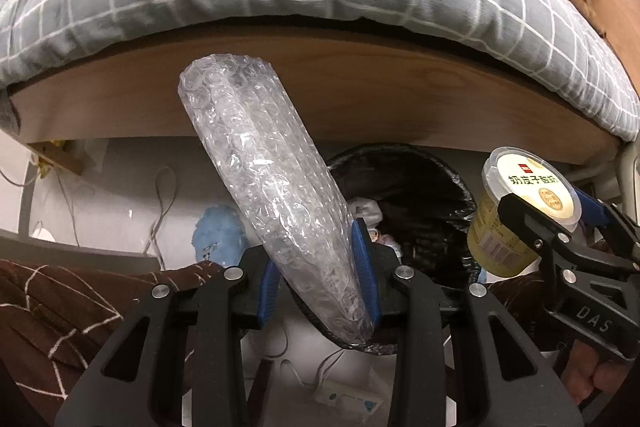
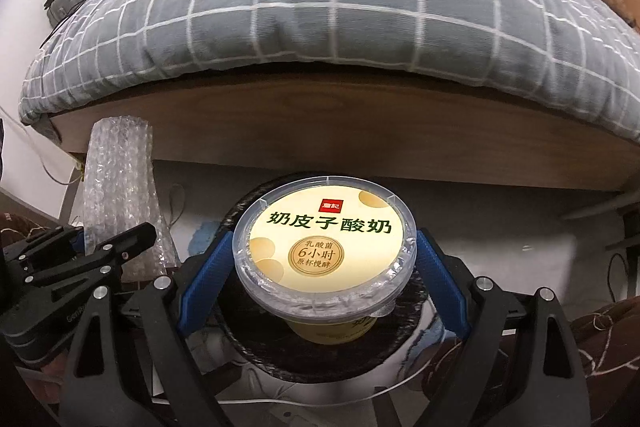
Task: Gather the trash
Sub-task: 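Open the right gripper to drop the yogurt cup while the left drops the bubble wrap, then move both grippers up from the bin back toward the bed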
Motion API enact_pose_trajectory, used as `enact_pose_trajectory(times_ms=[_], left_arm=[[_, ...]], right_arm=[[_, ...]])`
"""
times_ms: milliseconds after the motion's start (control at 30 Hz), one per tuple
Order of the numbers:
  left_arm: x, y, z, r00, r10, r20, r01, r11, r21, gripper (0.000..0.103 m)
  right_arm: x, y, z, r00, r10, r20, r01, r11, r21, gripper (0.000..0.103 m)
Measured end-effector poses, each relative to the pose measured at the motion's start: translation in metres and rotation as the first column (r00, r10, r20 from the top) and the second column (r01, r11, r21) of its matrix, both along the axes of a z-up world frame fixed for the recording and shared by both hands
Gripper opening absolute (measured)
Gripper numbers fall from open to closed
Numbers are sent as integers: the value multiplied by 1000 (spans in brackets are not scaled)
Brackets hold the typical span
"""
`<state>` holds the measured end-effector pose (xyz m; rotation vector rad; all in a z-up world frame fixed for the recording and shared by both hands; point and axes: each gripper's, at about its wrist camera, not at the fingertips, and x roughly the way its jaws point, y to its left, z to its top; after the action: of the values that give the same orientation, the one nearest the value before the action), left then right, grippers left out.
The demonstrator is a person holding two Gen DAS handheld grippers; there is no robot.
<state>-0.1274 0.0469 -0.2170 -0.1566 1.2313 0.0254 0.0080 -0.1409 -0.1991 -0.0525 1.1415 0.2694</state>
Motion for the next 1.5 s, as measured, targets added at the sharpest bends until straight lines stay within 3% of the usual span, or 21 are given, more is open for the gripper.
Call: enact_pose_trajectory(times_ms=[167, 233, 667, 800, 1167, 1267, 1400, 1500], left_arm=[[-4, 8, 4, 1000, 21, 1, -21, 1000, -8, 33], [-3, 7, 5, 1000, 17, 3, -17, 1000, -6, 33], [10, -41, 9, 997, -77, -10, 77, 997, -12, 33], [13, -57, 10, 994, -107, -16, 106, 993, -46, 33], [10, -98, 11, 984, -178, -13, 177, 983, -54, 34], [9, -97, 13, 986, -167, -5, 167, 985, -41, 40], [9, -89, 15, 990, -143, 8, 143, 990, -4, 56], [8, -83, 20, 992, -123, 30, 123, 992, 19, 73]], right_arm=[[-2, 11, -4, 1000, 13, -7, -13, 1000, -19, 87], [-3, 8, -3, 1000, 3, 5, -3, 1000, -24, 95], [-2, -49, 22, 992, -82, 95, 87, 995, -57, 95], [-2, -68, 28, 988, -118, 101, 124, 991, -56, 95], [-14, -105, 37, 972, -206, 116, 213, 976, -46, 95], [-15, -103, 40, 971, -198, 135, 206, 977, -46, 95], [-13, -98, 42, 971, -199, 131, 204, 979, -25, 95], [-11, -94, 46, 971, -191, 146, 196, 980, -20, 95]])
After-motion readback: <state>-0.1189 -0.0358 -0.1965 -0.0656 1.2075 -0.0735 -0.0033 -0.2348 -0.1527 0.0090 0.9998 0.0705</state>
